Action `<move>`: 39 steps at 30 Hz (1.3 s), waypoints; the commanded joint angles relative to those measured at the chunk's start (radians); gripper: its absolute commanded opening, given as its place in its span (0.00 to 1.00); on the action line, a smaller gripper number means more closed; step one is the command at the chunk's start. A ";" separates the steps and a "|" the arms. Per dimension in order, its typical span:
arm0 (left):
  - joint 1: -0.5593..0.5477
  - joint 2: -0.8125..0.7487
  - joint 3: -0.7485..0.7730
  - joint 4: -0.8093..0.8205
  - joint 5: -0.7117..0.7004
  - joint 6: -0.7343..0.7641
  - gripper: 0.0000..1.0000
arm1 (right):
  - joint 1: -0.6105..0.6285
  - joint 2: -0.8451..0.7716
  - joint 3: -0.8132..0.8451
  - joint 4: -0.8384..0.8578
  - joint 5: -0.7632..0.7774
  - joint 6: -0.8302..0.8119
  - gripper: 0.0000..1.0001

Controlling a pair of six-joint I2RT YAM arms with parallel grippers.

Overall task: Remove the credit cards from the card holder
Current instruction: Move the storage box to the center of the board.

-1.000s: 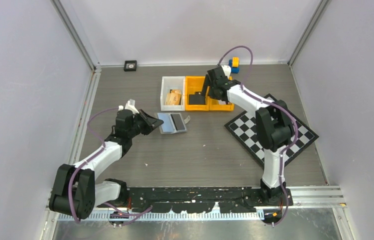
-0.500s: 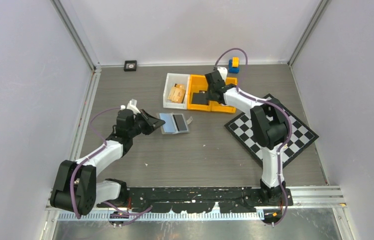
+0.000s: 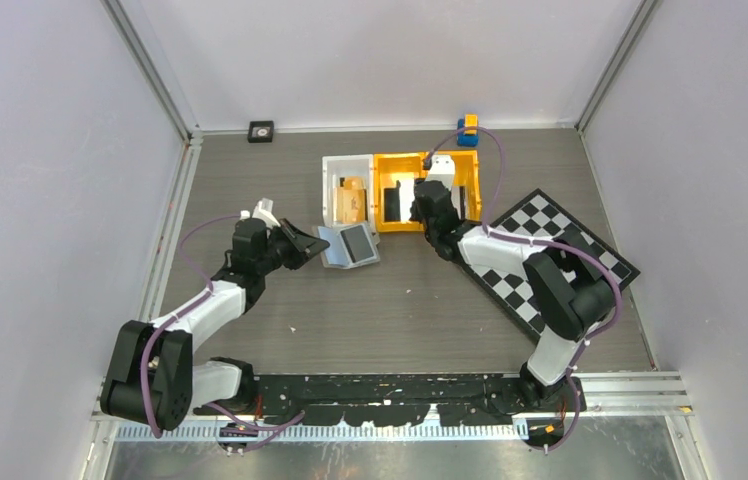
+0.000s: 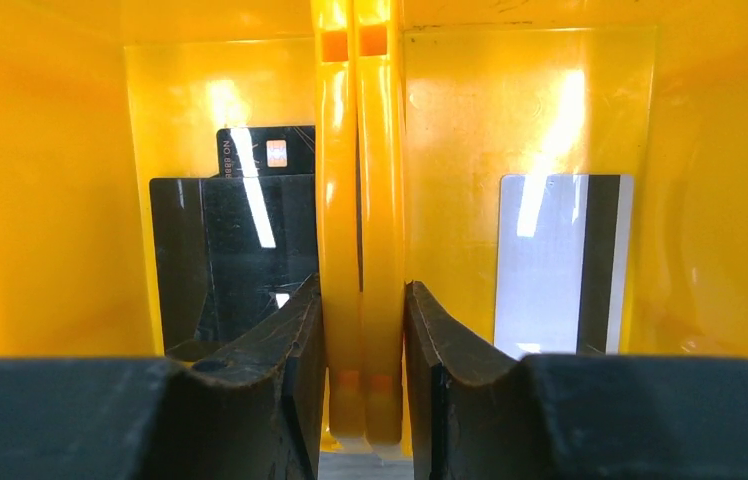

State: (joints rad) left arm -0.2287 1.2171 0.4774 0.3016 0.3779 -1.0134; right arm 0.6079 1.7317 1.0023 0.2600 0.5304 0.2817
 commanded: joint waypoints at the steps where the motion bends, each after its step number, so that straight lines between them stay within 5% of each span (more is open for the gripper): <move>1: 0.000 -0.005 0.008 0.067 0.011 0.003 0.00 | 0.019 -0.054 -0.016 0.388 0.075 -0.033 0.01; 15: 0.000 0.005 0.013 0.068 0.018 0.004 0.00 | 0.020 0.162 0.002 0.462 0.097 0.000 0.01; 21: 0.000 0.001 0.012 0.069 0.021 0.001 0.00 | 0.016 0.140 0.182 0.116 0.046 0.071 0.00; 28: 0.000 0.011 0.015 0.071 0.025 0.002 0.00 | -0.008 0.188 0.278 -0.061 -0.032 0.106 0.03; 32: 0.000 0.022 0.017 0.078 0.036 -0.001 0.00 | -0.048 0.208 0.349 -0.194 -0.120 0.137 0.18; 39: -0.001 0.029 0.019 0.083 0.043 -0.005 0.00 | -0.060 0.116 0.368 -0.280 -0.169 0.167 0.71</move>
State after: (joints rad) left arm -0.2287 1.2453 0.4774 0.3065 0.3943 -1.0138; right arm 0.5510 1.9522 1.3396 -0.0093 0.3977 0.4011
